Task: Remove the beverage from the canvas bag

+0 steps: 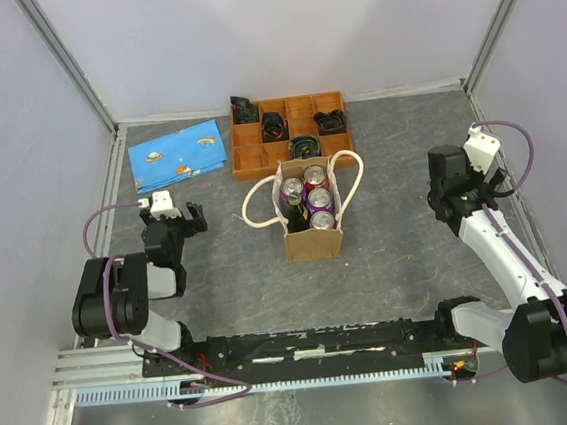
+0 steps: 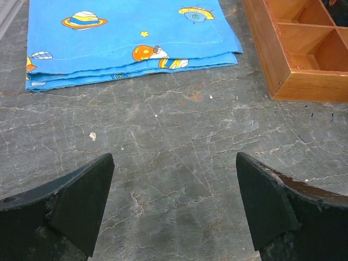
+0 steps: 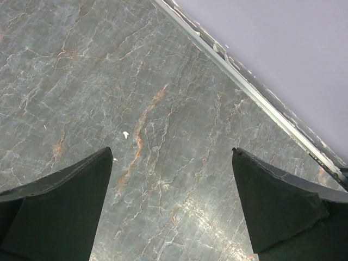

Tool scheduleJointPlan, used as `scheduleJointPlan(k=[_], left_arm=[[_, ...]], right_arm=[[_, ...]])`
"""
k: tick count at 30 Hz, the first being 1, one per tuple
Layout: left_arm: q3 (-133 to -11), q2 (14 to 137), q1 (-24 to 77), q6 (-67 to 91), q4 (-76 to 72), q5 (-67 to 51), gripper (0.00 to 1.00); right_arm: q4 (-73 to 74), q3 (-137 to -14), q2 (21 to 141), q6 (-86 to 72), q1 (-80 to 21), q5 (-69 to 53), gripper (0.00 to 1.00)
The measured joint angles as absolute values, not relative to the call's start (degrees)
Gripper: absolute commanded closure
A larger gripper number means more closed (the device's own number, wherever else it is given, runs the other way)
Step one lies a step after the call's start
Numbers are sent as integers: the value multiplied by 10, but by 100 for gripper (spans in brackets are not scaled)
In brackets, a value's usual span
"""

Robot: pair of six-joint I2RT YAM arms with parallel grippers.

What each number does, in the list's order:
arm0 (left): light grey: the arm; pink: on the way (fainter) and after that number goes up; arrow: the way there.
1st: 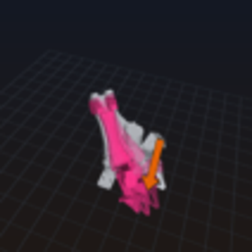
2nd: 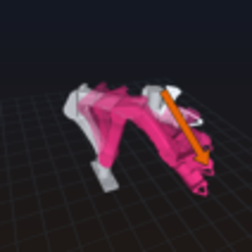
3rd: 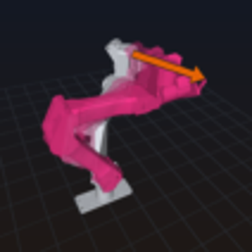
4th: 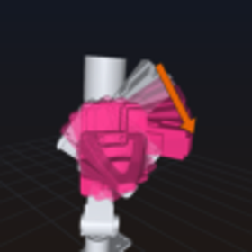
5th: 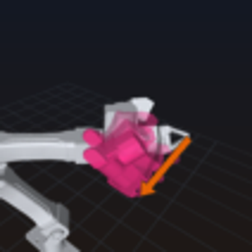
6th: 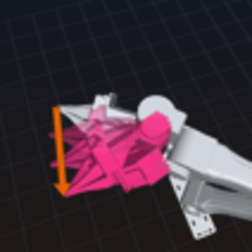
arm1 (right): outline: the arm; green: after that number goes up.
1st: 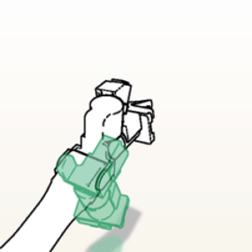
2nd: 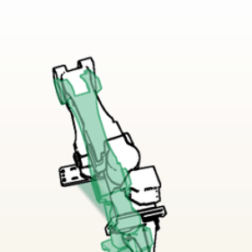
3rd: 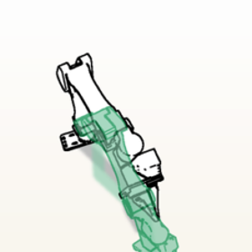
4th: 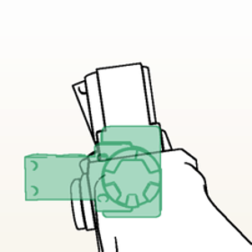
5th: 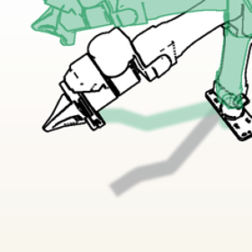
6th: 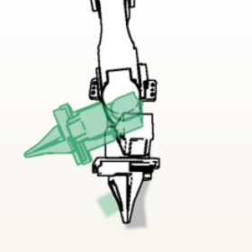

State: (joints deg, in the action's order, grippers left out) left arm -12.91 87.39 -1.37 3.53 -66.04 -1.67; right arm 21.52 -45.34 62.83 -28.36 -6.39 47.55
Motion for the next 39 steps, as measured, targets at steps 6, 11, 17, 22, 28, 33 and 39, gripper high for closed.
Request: scheduleJointPlan(k=[6,11,17,22,28,33,39], left_arm=[[-129,874,-14,35,-660,-17,1],[-129,874,-14,35,-660,-17,1],[-129,874,-14,35,-660,-17,1],[-129,874,-14,35,-660,-16,1],[-129,874,-14,35,-660,-16,1],[-129,874,-14,35,-660,-16,1],[-129,874,-14,35,-660,-16,1]], right_arm=[[216,-453,629,-285,-64,479,1],[217,-453,633,-285,-65,481,1],[219,-455,634,-279,-67,470,1],[203,-452,580,-229,-106,410,1],[194,-516,497,-177,-190,381,12],[191,-590,505,-157,-247,327,28],[202,-621,560,-151,-309,230,42]])
